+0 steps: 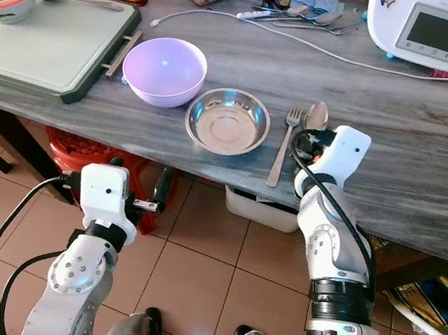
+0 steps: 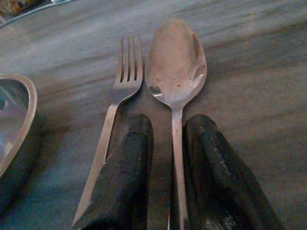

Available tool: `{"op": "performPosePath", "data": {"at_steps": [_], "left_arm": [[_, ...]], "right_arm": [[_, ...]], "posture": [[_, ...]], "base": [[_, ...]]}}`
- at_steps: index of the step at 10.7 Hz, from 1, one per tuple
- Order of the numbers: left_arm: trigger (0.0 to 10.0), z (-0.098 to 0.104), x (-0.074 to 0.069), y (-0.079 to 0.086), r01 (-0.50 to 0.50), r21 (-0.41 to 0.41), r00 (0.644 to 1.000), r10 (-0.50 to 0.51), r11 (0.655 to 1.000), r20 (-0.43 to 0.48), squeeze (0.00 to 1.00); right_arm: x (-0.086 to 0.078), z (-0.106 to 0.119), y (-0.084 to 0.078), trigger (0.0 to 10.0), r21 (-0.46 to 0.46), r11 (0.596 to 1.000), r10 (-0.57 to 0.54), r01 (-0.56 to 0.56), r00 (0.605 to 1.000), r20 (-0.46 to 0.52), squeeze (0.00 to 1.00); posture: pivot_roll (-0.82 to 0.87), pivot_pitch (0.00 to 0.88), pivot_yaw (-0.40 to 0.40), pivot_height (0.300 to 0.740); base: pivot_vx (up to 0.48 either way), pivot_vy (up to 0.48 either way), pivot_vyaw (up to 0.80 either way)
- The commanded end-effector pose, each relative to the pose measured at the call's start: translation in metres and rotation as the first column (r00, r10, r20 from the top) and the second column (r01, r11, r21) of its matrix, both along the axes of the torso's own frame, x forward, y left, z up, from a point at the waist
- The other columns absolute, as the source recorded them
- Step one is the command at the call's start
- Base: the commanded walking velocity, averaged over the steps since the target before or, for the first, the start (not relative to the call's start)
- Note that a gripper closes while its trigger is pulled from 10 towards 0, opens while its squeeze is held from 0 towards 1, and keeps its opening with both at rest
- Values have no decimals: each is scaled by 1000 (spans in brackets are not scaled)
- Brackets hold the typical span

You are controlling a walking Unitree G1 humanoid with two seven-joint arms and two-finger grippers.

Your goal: Setting the table

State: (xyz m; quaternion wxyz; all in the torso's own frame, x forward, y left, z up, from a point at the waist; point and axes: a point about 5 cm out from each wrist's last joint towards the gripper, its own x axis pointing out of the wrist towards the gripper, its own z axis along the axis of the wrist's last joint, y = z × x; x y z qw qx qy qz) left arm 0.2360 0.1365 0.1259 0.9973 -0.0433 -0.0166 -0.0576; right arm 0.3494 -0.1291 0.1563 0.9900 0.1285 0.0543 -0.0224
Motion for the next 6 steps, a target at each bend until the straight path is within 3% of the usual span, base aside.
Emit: {"op": "performPosePath", "data": {"at_steps": [1, 2, 4, 6], "left_arm": [[10000, -3, -2, 0, 1, 0, 1000, -1, 1000, -18, 0], [10000, -3, -2, 0, 1, 0, 1000, -1, 1000, -18, 0], [10000, -5, -2, 0, -2, -1, 1000, 1, 1000, -19, 0], [10000, -7, -3, 0, -7, -6, 1000, 7, 1000, -25, 0]], "right_arm": [[-5, -16, -7, 10000, -8, 1000, -24, 24, 998, -64, 459], [-5, -15, -8, 10000, -13, 1000, -25, 24, 998, -61, 0], [-6, -10, -11, 10000, -23, 1000, -20, 20, 1000, -5, 0], [-7, 5, -12, 10000, 2, 1000, 0, 0, 993, 114, 0]], "posture": [[2, 253, 57, 740], [3, 251, 55, 740], [1, 237, 51, 740], [-5, 215, 55, 740]], "base": [[0, 0, 0], [0, 0, 0], [0, 0, 0], [0, 0, 0]]}}
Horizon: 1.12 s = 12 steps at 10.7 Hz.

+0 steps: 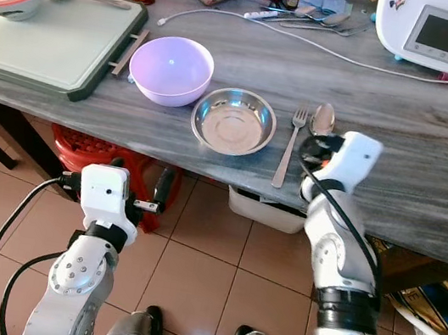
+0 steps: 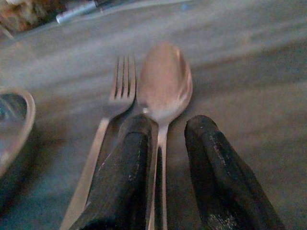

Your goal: Setting the table

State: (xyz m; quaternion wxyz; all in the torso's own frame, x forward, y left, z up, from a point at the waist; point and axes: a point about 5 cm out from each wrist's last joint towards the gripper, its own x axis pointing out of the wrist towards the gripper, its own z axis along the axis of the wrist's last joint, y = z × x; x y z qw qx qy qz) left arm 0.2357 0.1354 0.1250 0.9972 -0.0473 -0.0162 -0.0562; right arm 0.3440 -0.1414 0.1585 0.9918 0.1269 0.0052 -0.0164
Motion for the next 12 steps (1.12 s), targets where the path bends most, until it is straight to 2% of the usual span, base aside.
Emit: {"op": "performPosePath", "data": {"at_steps": [1, 4, 5, 7, 8, 9, 10, 11, 12], "left_arm": [[10000, -6, -2, 0, -4, 1, 1000, 4, 1000, -22, 0], [10000, -3, 3, 0, -15, -8, 1000, 15, 1000, -4, 0], [10000, -3, 3, 1, -36, -28, 999, 36, 999, -6, 0], [10000, -8, 7, 3, -70, -26, 997, 69, 997, -31, 0], [10000, -6, 13, 1, -69, -32, 997, 68, 997, -27, 0], [10000, -5, 15, -2, -57, -40, 998, 56, 998, -24, 0], [10000, -6, 15, -3, -53, -41, 998, 52, 998, -27, 0], [10000, -8, 14, -3, -51, -41, 998, 49, 998, -30, 0], [10000, -8, 17, -4, -56, -44, 998, 55, 997, -25, 0]], "right_arm": [[-2, 5, 2, 10000, 23, 1000, 9, -10, 999, 38, 0], [-3, 22, -1, 10000, 1, 1000, 25, -25, 988, 154, 0], [-11, 28, -7, 10000, -52, 998, 42, -32, 977, 207, 1000], [-25, 18, -15, 10000, -156, 988, 36, -2, 976, 214, 1000], [-32, 11, -17, 10000, -148, 989, 39, -10, 980, 194, 1000], [-38, 9, -17, 10000, -176, 984, 49, -14, 979, 196, 651], [-39, 9, -17, 10000, -190, 982, 51, -12, 979, 200, 522], [-40, 8, -17, 10000, -193, 981, 49, -10, 979, 197, 529], [-40, 6, -16, 10000, -192, 981, 48, -11, 981, 189, 200]], "posture": [[-5, 213, 55, 740], [-8, 205, 46, 740], [-12, 193, 42, 740], [-17, 157, 30, 740], [-21, 145, 31, 740], [-25, 144, 34, 740], [-28, 143, 36, 740], [-29, 143, 37, 740], [-25, 127, 23, 740]], "base": [[0, 0, 0], [0, 0, 0], [0, 0, 0], [0, 0, 0], [0, 0, 0], [0, 0, 0], [0, 0, 0], [0, 0, 0], [0, 0, 0]]}}
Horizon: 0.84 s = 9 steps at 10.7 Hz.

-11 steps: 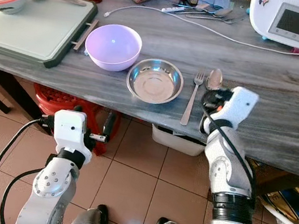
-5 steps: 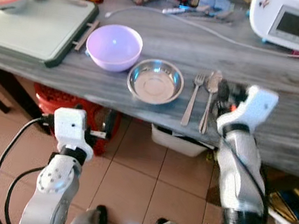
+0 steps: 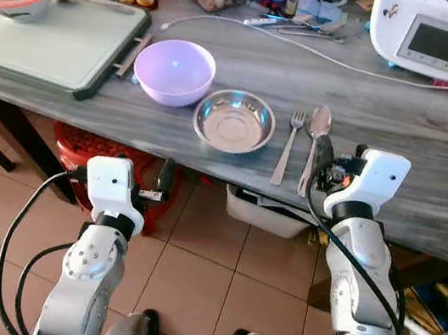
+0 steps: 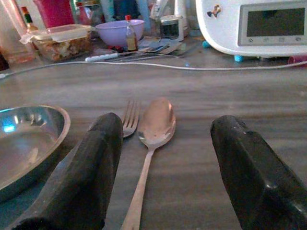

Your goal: Setting the table

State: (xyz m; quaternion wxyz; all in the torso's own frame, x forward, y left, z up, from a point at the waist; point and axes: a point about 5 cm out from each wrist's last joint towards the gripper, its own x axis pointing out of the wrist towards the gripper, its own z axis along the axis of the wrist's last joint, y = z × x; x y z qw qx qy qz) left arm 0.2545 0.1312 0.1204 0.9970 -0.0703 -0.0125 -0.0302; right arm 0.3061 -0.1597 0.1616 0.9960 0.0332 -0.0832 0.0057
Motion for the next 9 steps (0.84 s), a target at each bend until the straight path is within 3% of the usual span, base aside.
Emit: {"op": "performPosePath", "data": {"at_steps": [1, 5, 8, 9], "left_arm": [[10000, -2, 2, 1, -14, 0, 1000, 14, 1000, -2, 0], [10000, -6, 10, 4, -35, -1, 999, 35, 999, 12, 0], [10000, -8, 15, 1, 19, 14, 999, -20, 1000, 41, 0], [10000, -10, 12, 1, 30, 20, 998, -31, 999, 46, 0]], "right_arm": [[-3, -1, 4, 10000, -8, 1000, 15, -15, 1000, 5, 0], [-2, 0, 4, 10000, -41, 999, 26, -25, 999, 26, 0], [-5, -9, -3, 10000, -51, 999, 1, -1, 1000, 2, 0], [-9, -13, -2, 10000, -50, 999, 3, -4, 1000, -11, 0]], "posture": [[-22, 114, 13, 740], [-46, 29, 18, 740], [-65, 1, 32, 740], [-66, 7, 32, 740]], "base": [[0, 0, 0], [0, 0, 0], [0, 0, 0], [0, 0, -800]]}}
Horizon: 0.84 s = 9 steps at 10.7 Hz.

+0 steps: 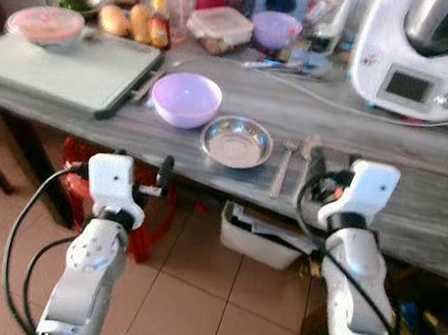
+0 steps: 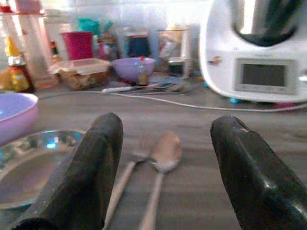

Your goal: Setting the table

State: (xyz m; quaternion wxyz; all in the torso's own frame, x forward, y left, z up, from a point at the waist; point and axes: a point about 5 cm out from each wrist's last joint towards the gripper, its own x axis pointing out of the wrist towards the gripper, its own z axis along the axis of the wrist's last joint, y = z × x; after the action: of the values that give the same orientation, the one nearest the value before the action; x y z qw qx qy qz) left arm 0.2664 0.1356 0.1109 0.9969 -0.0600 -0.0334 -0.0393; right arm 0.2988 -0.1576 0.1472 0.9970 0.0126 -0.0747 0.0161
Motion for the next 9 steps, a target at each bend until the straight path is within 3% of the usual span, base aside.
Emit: {"op": "performPosePath", "data": {"at_steps": [1, 4, 9], "left_arm": [[10000, -1, 0, -3, 19, 1, 1000, -19, 1000, 5, 0], [10000, 0, -1, -4, 22, -3, 1000, -22, 1000, 14, 0], [10000, -4, -1, 0, -28, -6, 999, 28, 1000, -27, 0]], "right_arm": [[-2, 0, -3, 10000, -6, 1000, -11, 11, 1000, 7, 0], [1, -1, -2, 10000, -6, 1000, 2, -2, 1000, -2, 0], [1, -1, 0, 10000, -6, 1000, 22, -22, 1000, -6, 0]], "posture": [[-65, 10, 34, 740], [-58, 22, 33, 740], [-55, 39, 34, 740]], "base": [[0, -296, -800], [0, -378, -633], [-56, 0, 0]]}}
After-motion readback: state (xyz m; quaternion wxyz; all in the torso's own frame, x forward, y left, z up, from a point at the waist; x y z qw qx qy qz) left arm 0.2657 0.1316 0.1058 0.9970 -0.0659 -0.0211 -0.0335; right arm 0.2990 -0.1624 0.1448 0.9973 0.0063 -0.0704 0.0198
